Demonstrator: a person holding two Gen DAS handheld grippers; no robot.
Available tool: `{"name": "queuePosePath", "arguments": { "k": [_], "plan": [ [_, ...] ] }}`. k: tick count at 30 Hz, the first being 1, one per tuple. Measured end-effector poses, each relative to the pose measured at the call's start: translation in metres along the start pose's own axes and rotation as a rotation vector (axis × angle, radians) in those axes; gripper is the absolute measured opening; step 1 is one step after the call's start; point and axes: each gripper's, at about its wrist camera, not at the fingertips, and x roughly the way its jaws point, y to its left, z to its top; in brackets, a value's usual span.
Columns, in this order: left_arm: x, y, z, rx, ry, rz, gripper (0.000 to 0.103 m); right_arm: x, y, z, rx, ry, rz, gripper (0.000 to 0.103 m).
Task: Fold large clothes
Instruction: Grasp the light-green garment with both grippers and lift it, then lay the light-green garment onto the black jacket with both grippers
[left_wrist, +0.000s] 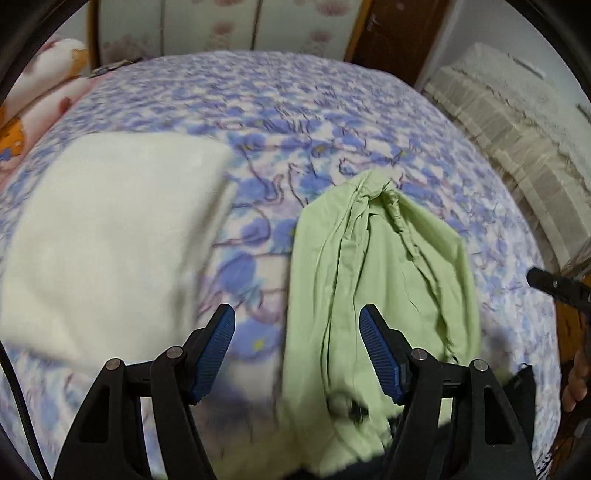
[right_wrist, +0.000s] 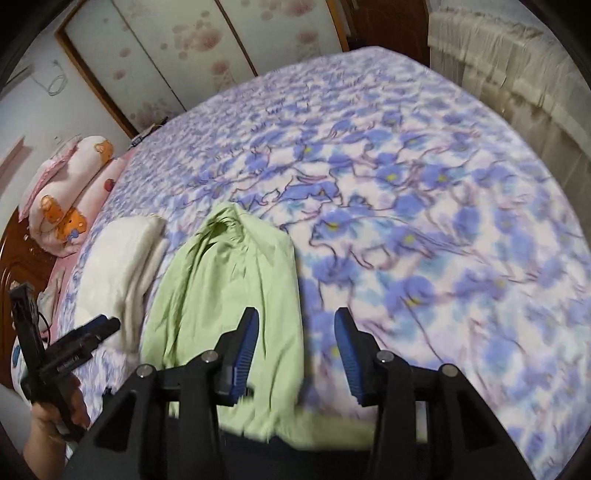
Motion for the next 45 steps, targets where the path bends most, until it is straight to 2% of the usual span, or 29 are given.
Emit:
{"name": "queuePosePath", "arguments": {
  "k": [8,13,15,16,17,18,19,20,23,26,29,34,37,45],
  "plan": [
    [0.083,-0.009,0.034,0.045,0.063,0.014,0.068,0.086,0.011,0.038,-0.006,0.071,0.010,0.043],
    [0.113,0.001,0.043,0.012,0.075,-0.039,0.062,0.119,0.019,0.050,-0.046,0.116,-0.023,0.043],
    [0.119,0.006,0.045,-0.012,0.067,-0.069,0.050,0.128,0.021,0.053,-0.051,0.116,-0.025,0.043],
    [0.120,0.008,0.046,-0.022,0.065,-0.093,0.033,0.131,0.021,0.054,-0.050,0.116,-0.022,0.043],
    [0.120,0.008,0.047,-0.033,0.065,-0.109,0.006,0.133,0.021,0.053,-0.052,0.110,-0.023,0.039],
    [0.120,0.008,0.048,-0.036,0.066,-0.112,0.005,0.133,0.021,0.053,-0.060,0.103,-0.027,0.023],
    [0.117,0.004,0.048,-0.021,0.053,-0.090,0.005,0.132,0.025,0.051,-0.083,0.106,-0.024,0.016],
    [0.113,0.000,0.049,-0.001,0.039,-0.072,0.004,0.128,0.028,0.050,-0.104,0.092,-0.032,0.010],
    [0.090,-0.007,0.047,0.021,-0.003,-0.048,0.003,0.107,0.033,0.046,-0.141,0.050,-0.031,0.005],
    [0.051,-0.006,0.042,0.018,-0.059,-0.037,0.002,0.076,0.032,0.041,-0.145,0.012,-0.004,0.004],
    [0.004,0.000,0.032,0.017,-0.106,-0.050,0.002,0.026,0.030,0.027,-0.155,-0.058,0.031,0.004],
    [-0.068,0.013,-0.005,-0.018,-0.134,-0.092,0.002,-0.050,0.030,-0.009,-0.181,-0.161,0.067,0.000],
    [-0.105,0.002,-0.036,0.033,-0.159,-0.118,0.002,-0.081,0.035,-0.032,-0.204,-0.177,0.089,0.000],
    [-0.152,-0.041,-0.118,0.164,-0.209,-0.146,0.001,-0.109,0.055,-0.072,-0.237,-0.165,0.110,0.000]
  ]
}}
